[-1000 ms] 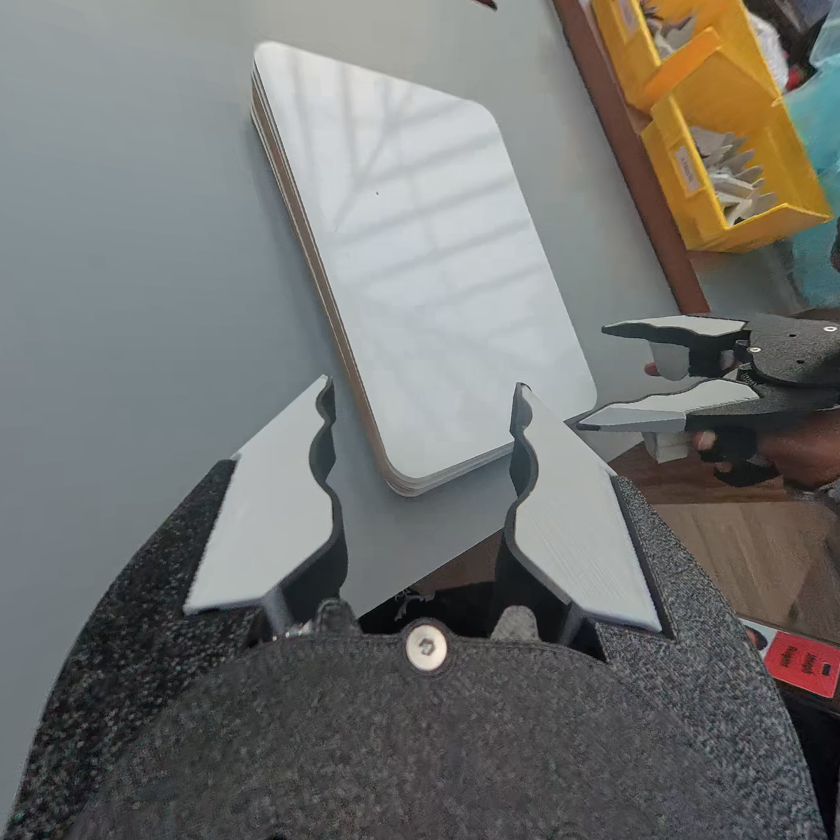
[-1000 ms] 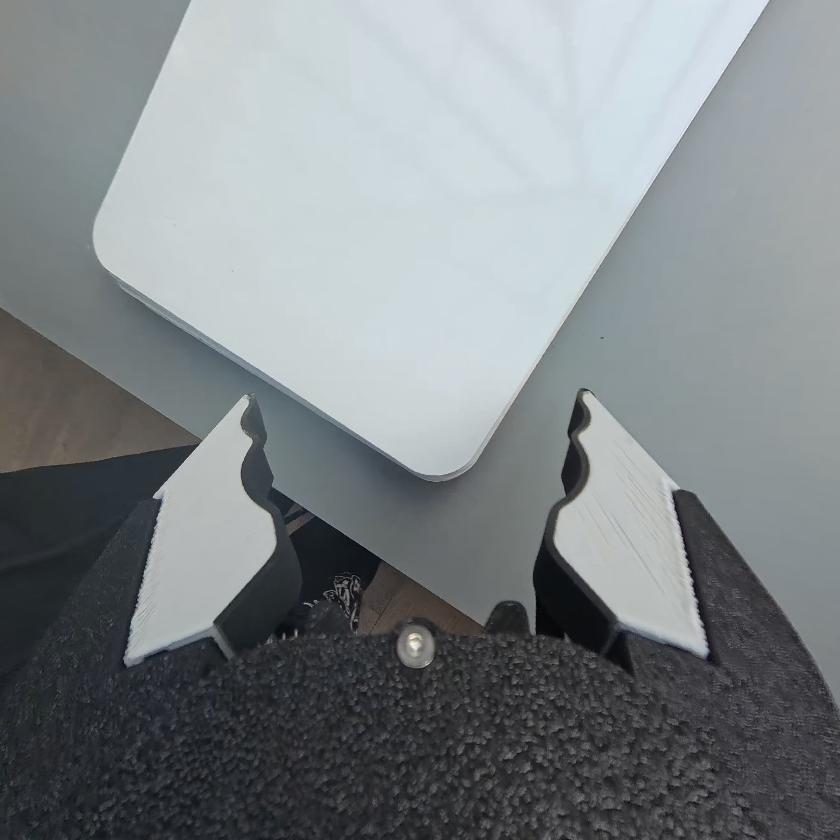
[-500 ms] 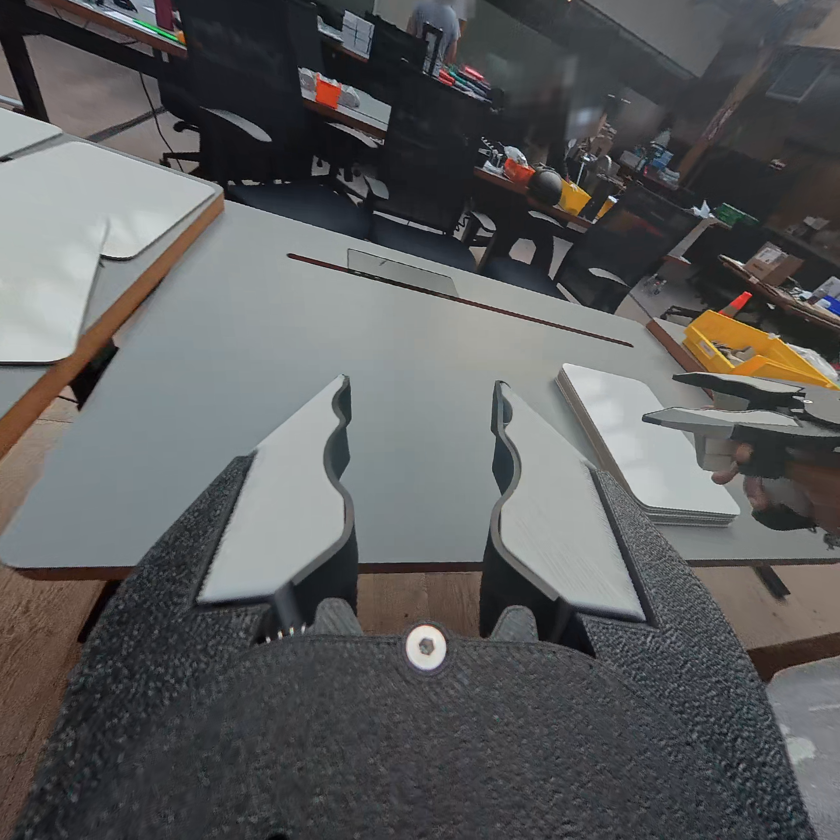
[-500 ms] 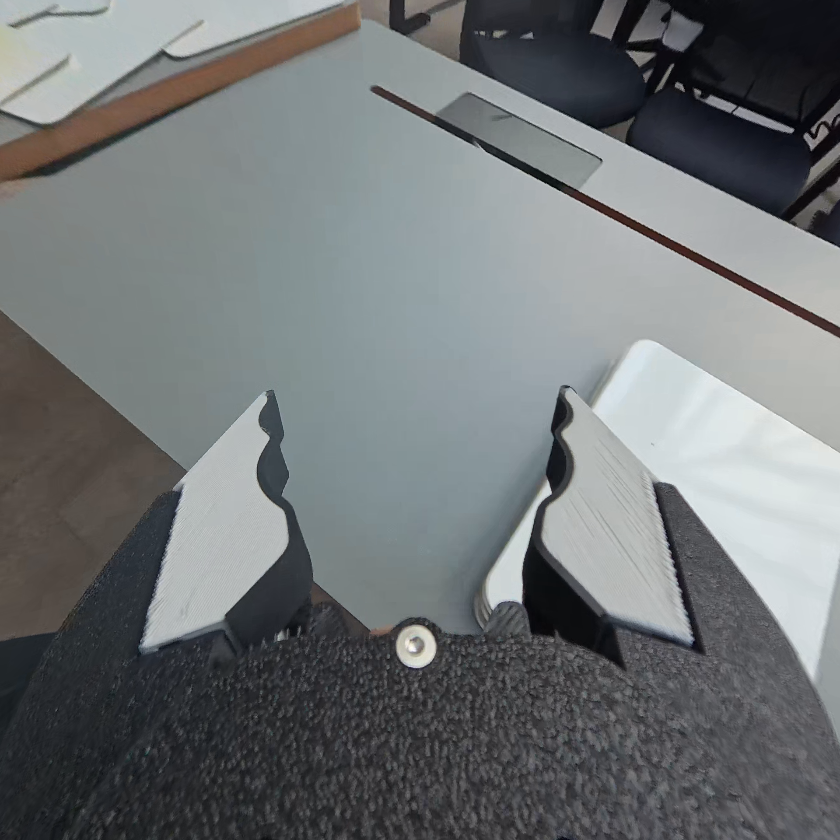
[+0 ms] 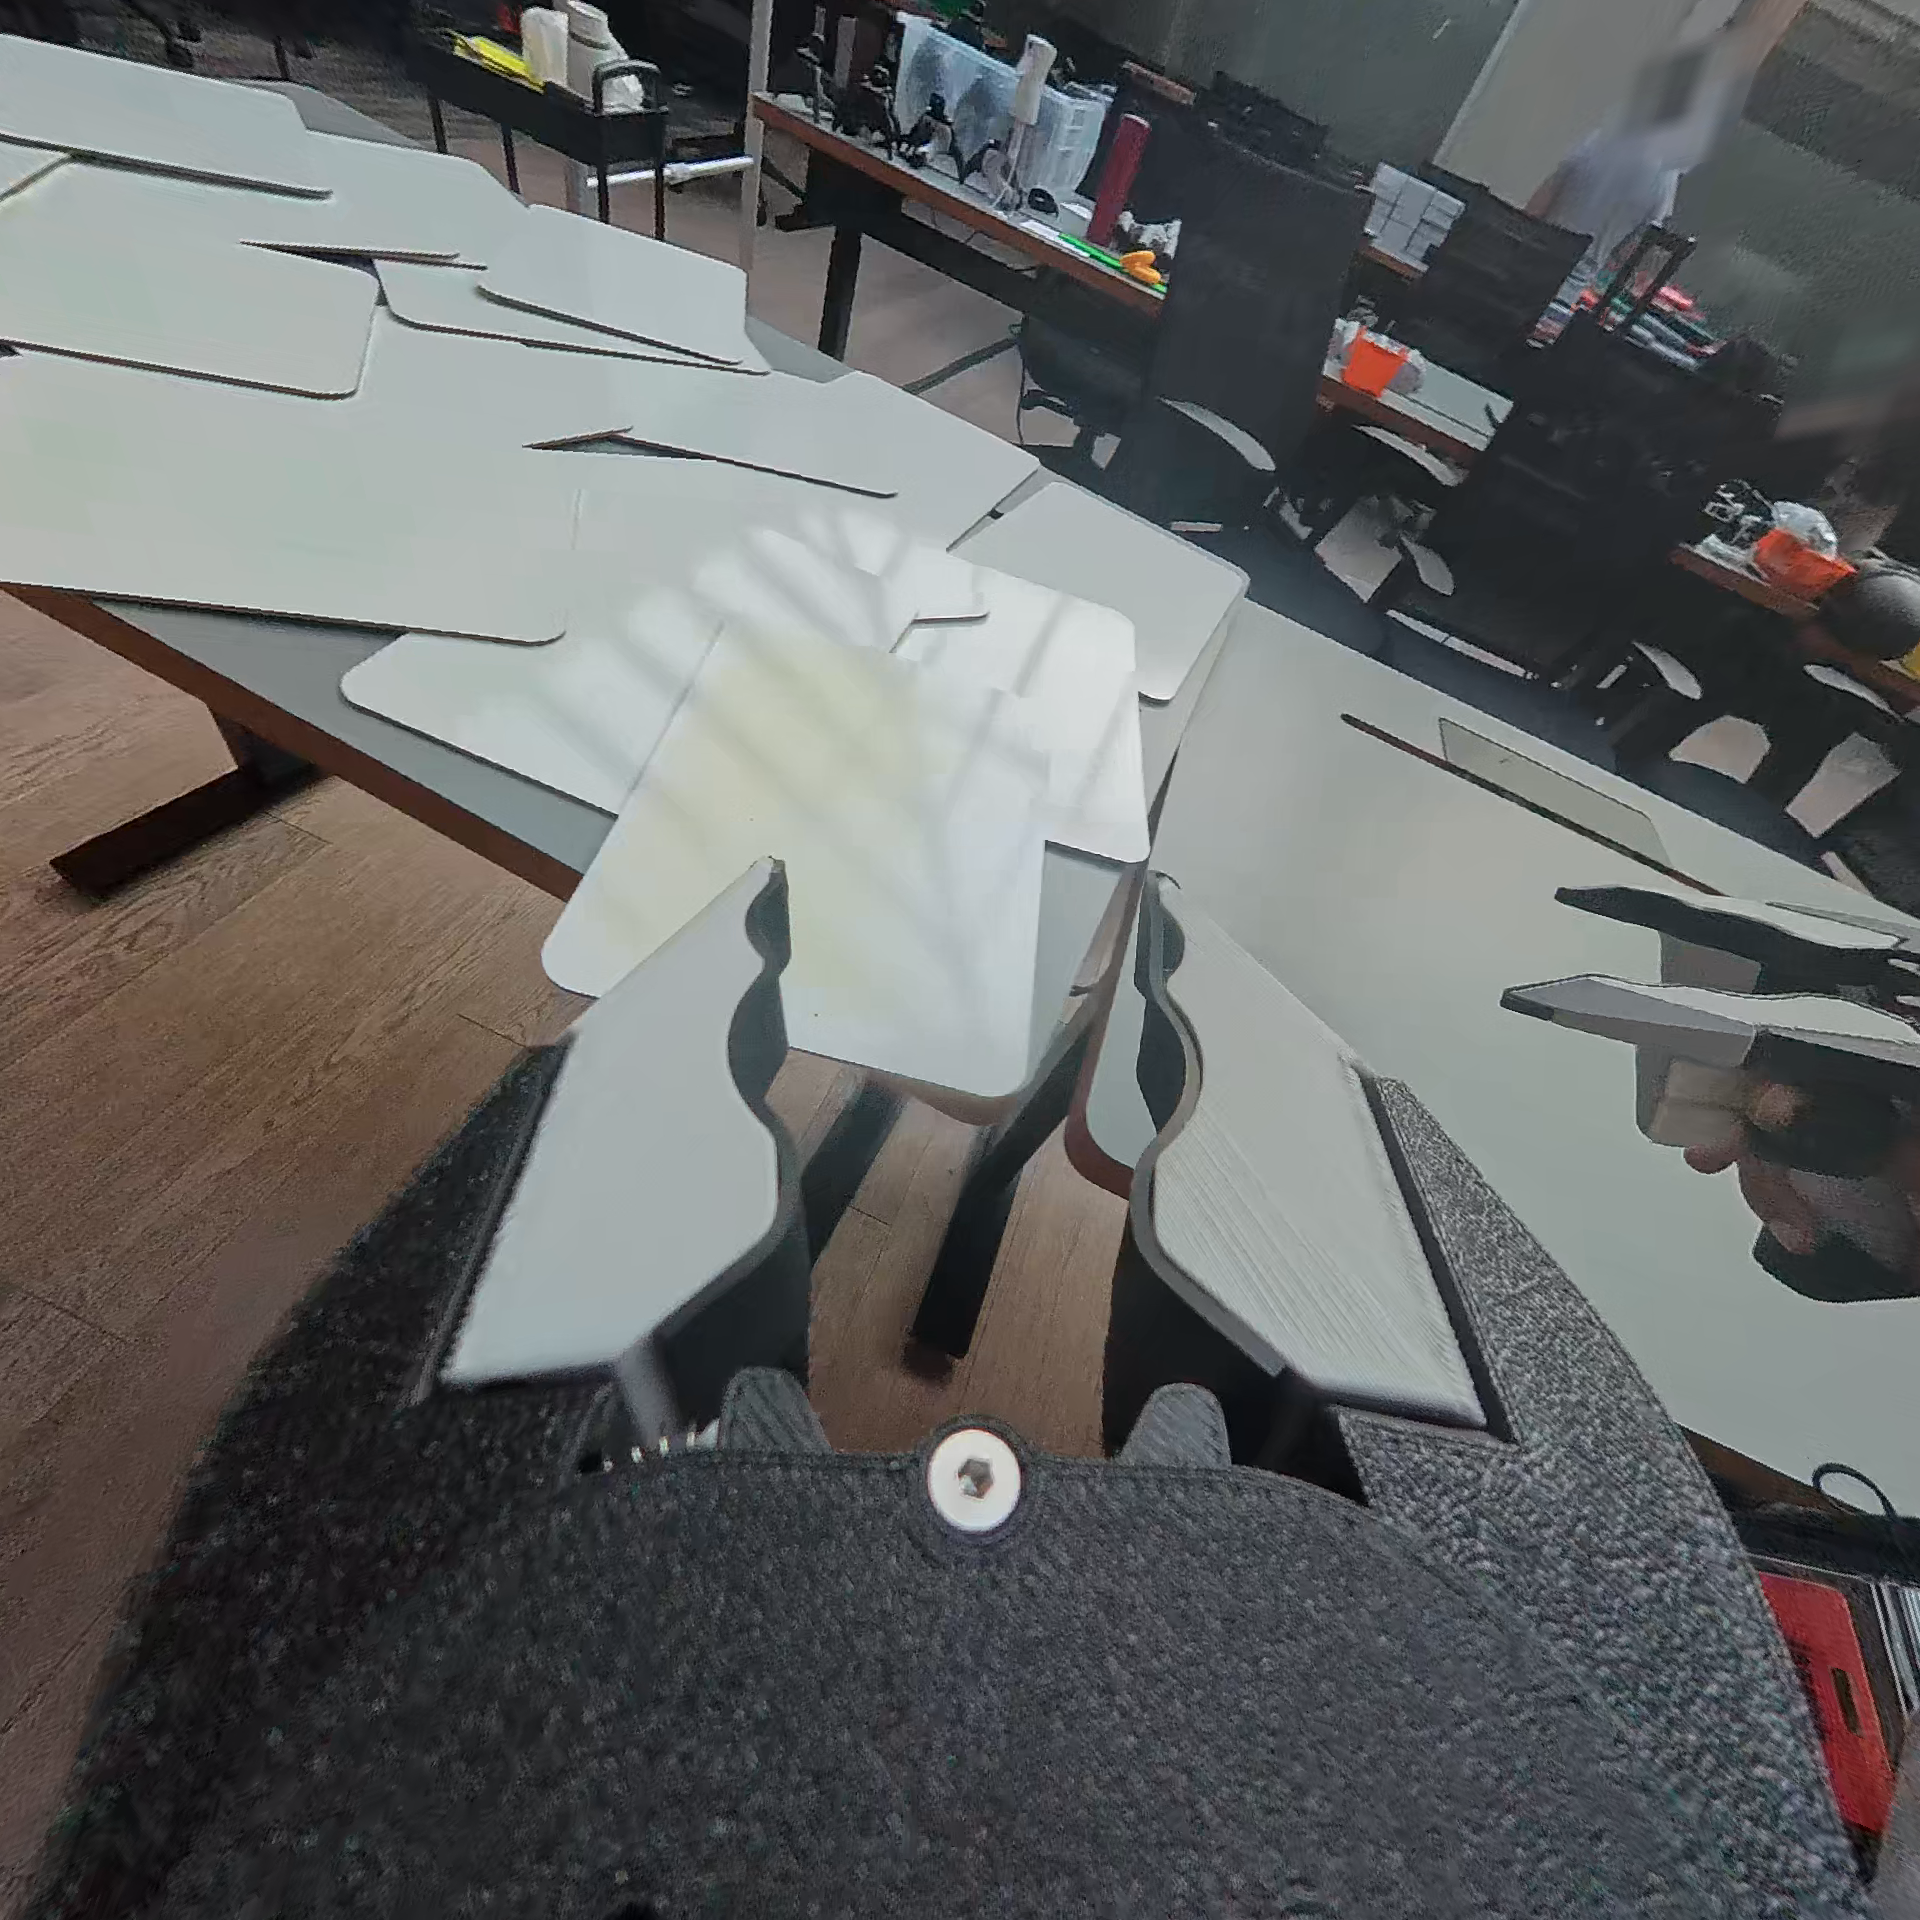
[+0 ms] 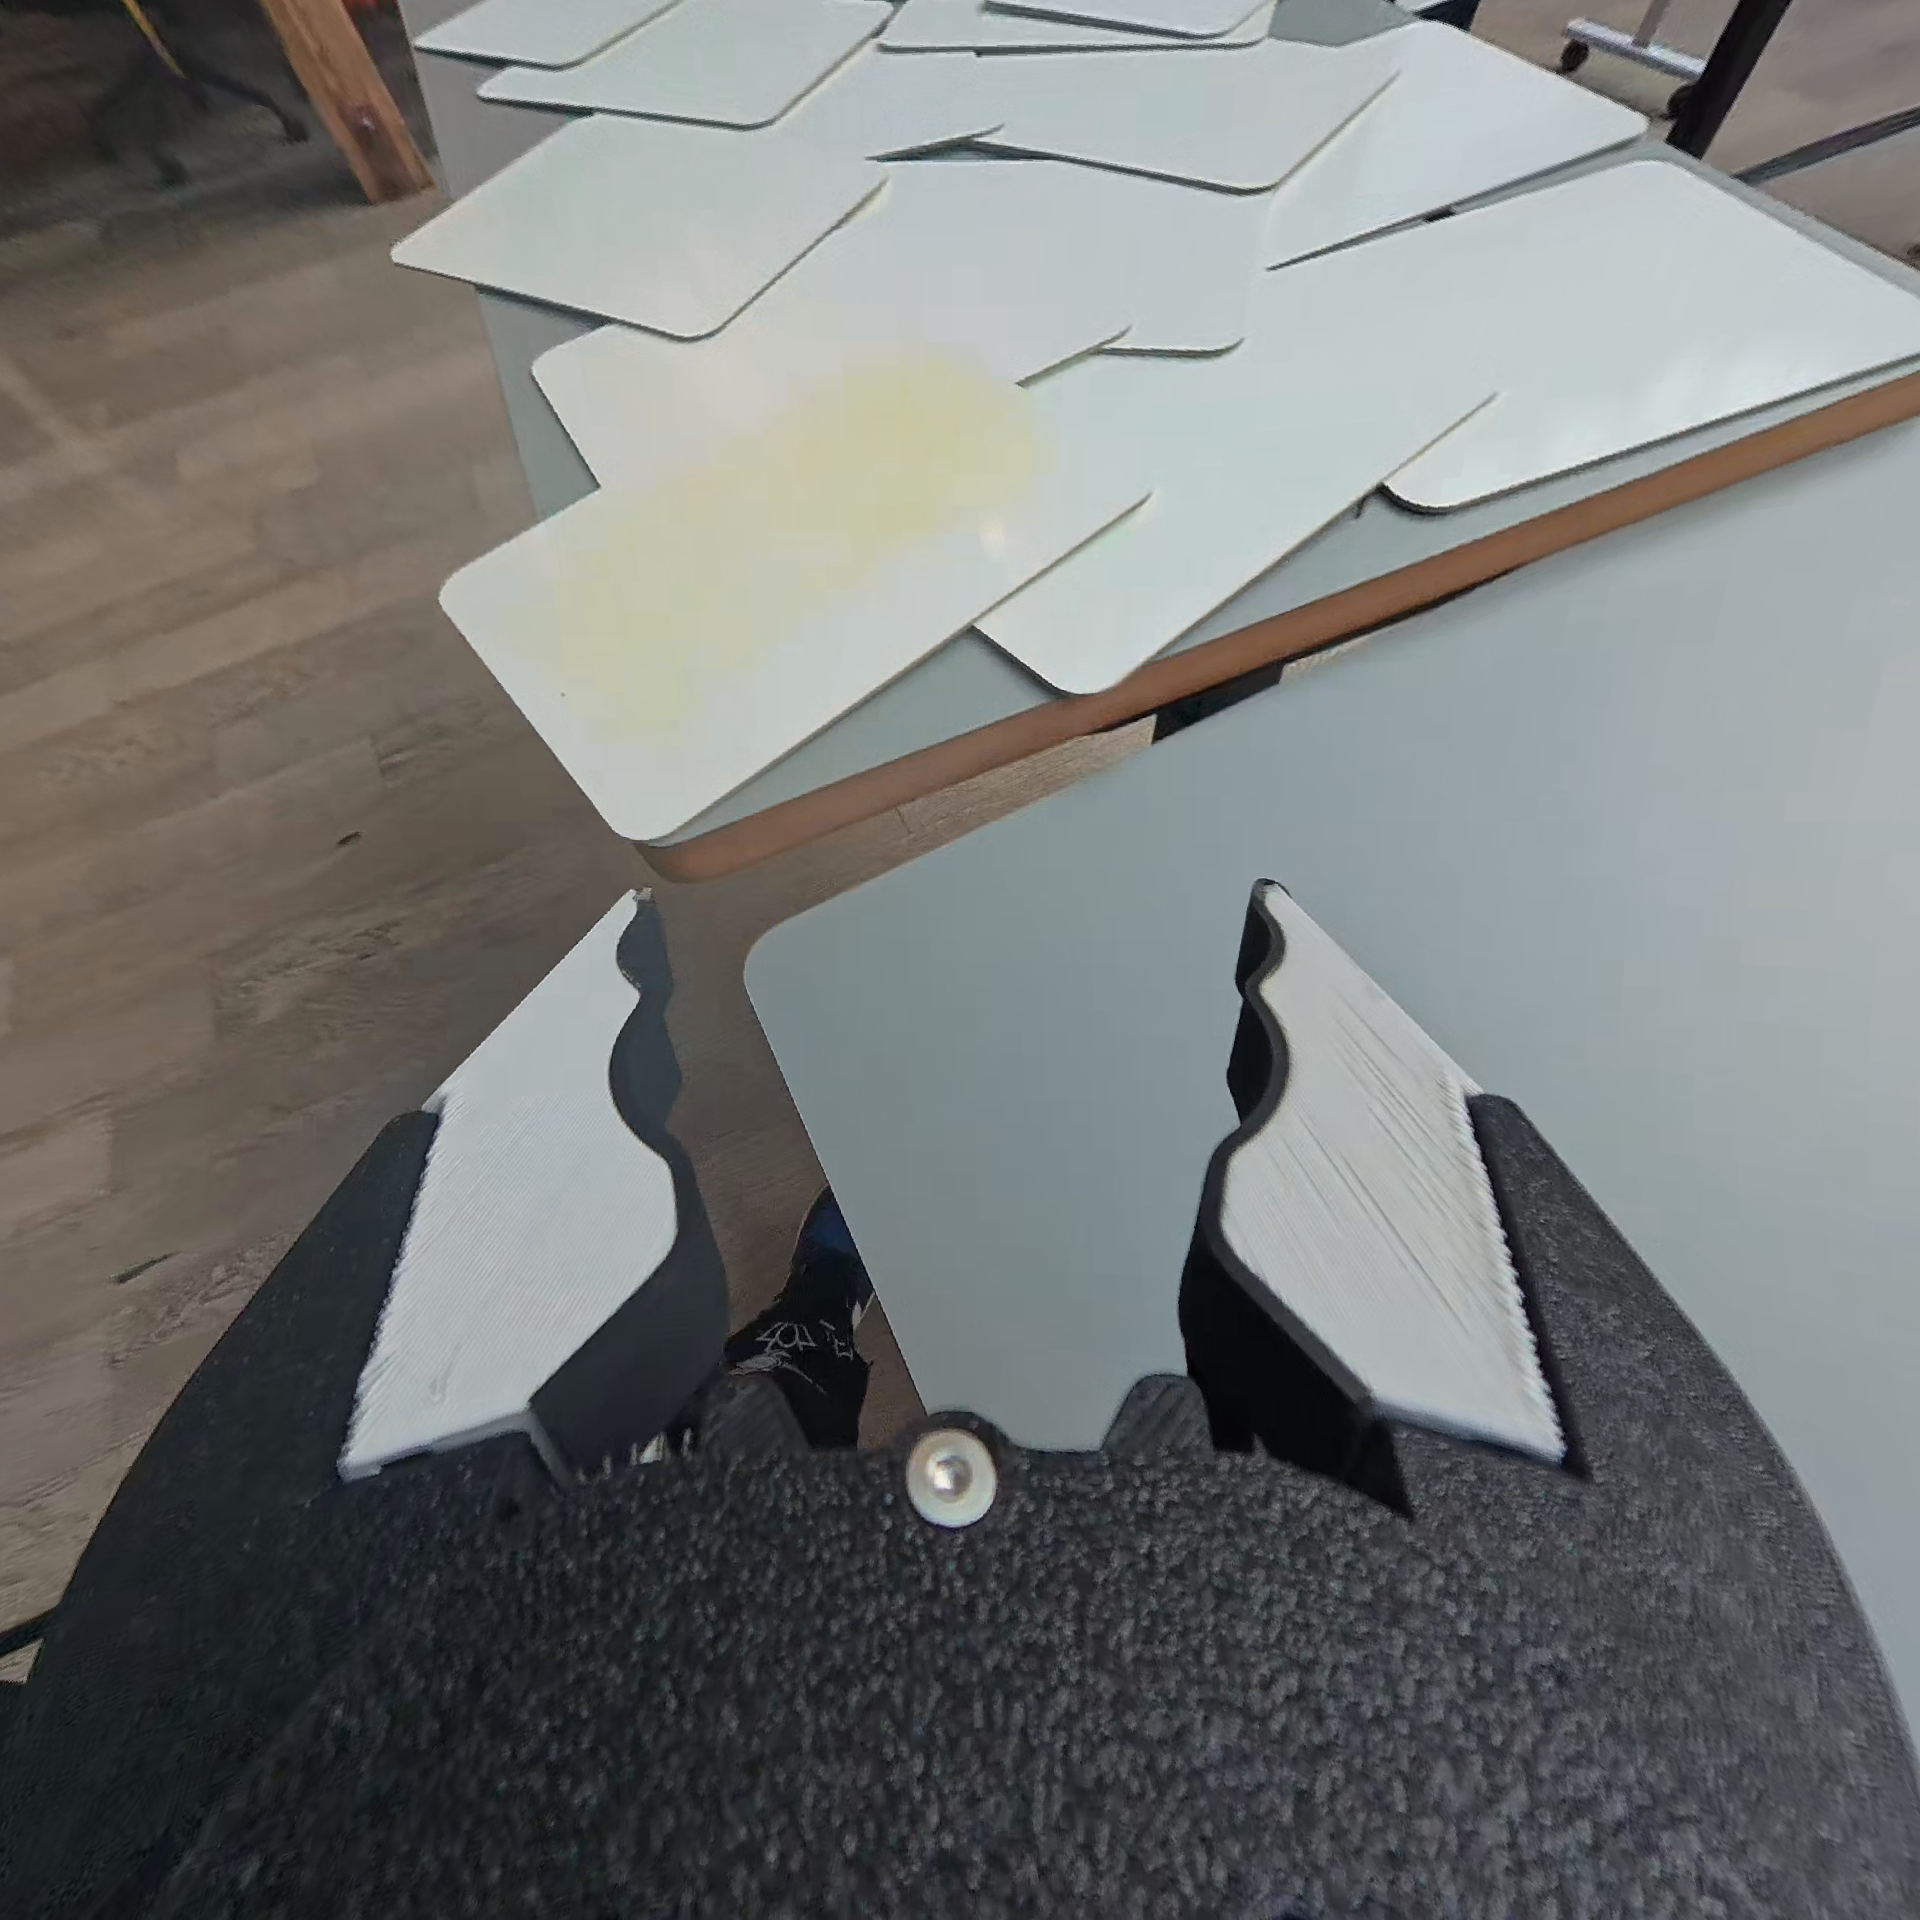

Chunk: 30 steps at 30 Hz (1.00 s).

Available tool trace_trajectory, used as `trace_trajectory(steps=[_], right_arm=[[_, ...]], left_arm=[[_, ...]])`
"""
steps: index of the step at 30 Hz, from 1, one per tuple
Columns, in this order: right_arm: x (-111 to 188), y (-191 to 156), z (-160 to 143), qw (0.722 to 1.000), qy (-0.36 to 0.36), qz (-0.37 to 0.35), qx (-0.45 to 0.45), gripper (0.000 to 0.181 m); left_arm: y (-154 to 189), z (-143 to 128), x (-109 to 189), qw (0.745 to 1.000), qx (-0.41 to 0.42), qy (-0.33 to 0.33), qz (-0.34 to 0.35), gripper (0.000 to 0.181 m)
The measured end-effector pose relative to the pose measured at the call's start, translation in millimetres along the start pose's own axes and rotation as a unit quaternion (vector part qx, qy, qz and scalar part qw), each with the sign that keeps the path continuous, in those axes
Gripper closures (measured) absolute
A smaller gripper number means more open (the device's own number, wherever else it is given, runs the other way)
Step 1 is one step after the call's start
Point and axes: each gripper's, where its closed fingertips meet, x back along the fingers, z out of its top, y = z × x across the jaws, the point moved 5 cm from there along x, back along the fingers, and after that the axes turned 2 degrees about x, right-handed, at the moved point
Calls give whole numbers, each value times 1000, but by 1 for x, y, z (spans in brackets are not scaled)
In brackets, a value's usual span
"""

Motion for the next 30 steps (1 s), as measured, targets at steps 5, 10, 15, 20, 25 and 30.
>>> trace_trajectory(steps=[5,10,15,20,25,30], right_arm=[[-105,-44,17,999,-8,31,-6,72],[-187,-63,21,999,-40,17,-30,72],[-222,-76,10,995,-92,-32,-30,72],[-206,-98,-10,979,-118,-125,-108,72],[-194,-149,-27,936,-110,-250,-221,71],[-228,-208,-39,826,4,-292,-483,62]], left_arm=[[-91,33,-36,1000,10,0,25,121],[-170,87,-91,1000,0,-27,12,125],[-234,132,-146,999,-11,-46,-11,125],[-316,150,-201,996,-10,-80,-33,120],[-433,150,-254,990,30,-134,-31,113],[-535,116,-303,964,132,-230,-32,105]])
